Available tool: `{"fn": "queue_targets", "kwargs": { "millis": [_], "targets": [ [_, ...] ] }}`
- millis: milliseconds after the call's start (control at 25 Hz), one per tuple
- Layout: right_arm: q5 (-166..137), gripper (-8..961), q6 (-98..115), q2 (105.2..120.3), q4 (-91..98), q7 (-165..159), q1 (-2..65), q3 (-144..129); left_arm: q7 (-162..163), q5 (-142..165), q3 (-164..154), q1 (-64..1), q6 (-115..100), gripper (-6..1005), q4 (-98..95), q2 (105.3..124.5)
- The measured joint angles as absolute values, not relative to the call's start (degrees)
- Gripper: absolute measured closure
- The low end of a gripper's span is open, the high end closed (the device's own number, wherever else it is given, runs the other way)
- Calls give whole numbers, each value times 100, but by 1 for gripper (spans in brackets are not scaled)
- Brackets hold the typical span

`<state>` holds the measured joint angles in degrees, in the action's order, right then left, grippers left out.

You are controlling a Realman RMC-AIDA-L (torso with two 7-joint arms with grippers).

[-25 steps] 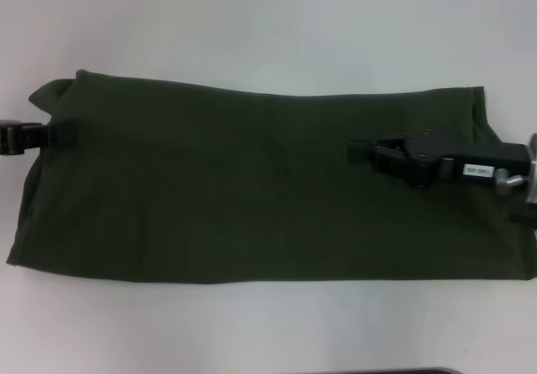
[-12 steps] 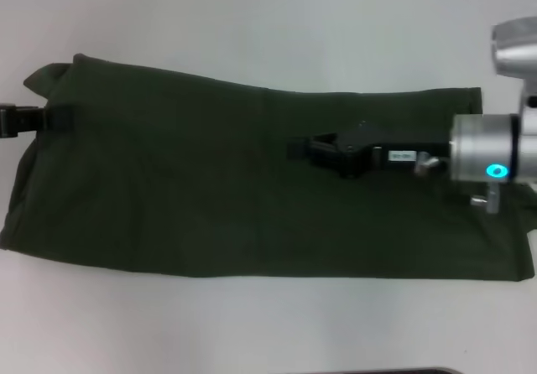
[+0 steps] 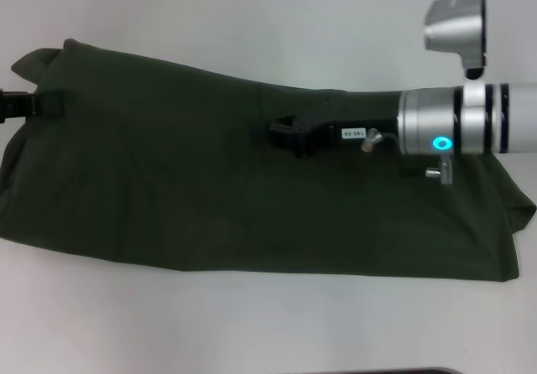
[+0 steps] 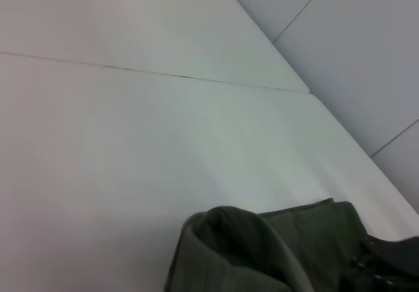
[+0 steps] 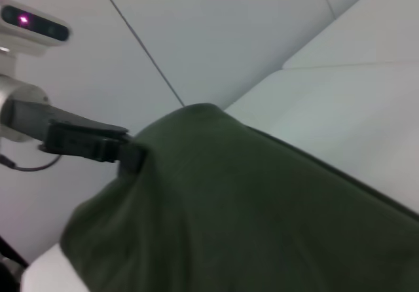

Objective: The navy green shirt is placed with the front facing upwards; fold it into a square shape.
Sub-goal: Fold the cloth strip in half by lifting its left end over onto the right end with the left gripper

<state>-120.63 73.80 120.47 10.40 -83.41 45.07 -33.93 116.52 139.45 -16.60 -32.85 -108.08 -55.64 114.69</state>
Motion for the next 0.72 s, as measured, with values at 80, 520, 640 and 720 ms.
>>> {"fn": "queue_targets", "kwargs": {
  "millis": [80,520,640,720],
  "targets": [
    [-12063,886,7143,12051,945,-8346,4645,-3394,11666,13933,-1661,-3293,-10872,931,-5601,11464],
    [-12067,886,6150,12091,416,-8341,5343,-3384,11768,13734,-1668,-3349,-11192,932,-5681,11455],
    [-12067,886,5956,12093,295,-8346,5485,-3366,11805,13598,-1677,-3361,-11302,932,-5681,11452],
    [-12068,886,5812,12093,227,-8378,5558,-3363,11821,13480,-1683,-3368,-11406,932,-5681,11452]
  ]
}}
